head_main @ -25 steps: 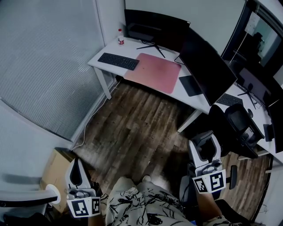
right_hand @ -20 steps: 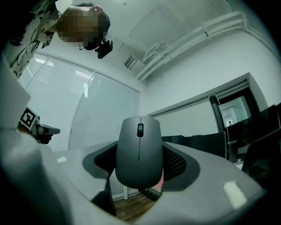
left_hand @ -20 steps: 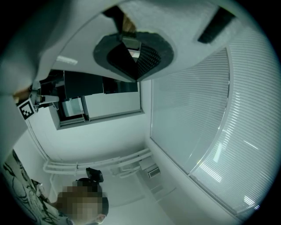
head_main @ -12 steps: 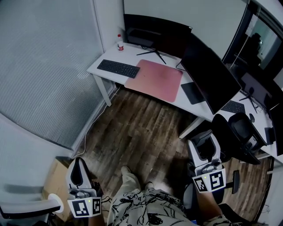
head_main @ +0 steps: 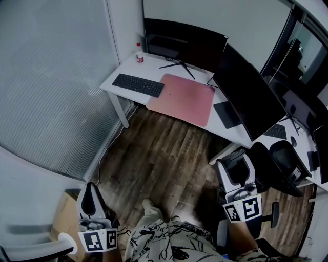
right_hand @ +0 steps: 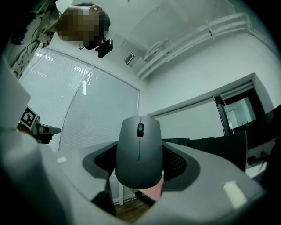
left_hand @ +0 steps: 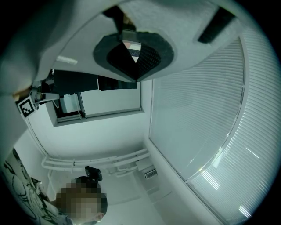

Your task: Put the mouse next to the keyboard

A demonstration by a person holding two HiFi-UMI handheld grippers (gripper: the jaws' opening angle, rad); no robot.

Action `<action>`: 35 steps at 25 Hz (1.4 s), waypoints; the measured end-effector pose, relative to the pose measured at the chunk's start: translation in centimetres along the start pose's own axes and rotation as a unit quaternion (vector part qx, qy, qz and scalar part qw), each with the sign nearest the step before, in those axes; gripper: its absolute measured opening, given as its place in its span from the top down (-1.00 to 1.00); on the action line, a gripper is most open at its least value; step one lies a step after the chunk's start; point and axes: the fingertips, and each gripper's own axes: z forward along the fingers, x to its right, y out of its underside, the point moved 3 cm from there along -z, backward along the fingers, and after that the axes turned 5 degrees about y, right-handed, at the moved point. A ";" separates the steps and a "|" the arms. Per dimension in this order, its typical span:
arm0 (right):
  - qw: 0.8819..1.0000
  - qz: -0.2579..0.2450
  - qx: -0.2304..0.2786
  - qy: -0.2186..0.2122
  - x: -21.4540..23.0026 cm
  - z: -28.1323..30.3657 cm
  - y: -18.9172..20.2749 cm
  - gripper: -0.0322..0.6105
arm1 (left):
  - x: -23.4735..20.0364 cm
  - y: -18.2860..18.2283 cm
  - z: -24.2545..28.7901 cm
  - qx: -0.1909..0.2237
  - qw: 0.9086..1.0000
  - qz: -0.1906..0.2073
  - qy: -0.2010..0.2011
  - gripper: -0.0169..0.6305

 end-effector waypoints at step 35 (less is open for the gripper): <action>0.998 -0.006 -0.011 0.057 -4.6 13.7 3.3 -0.04 | -12.0 3.6 14.7 -0.016 0.998 -0.017 0.060 0.93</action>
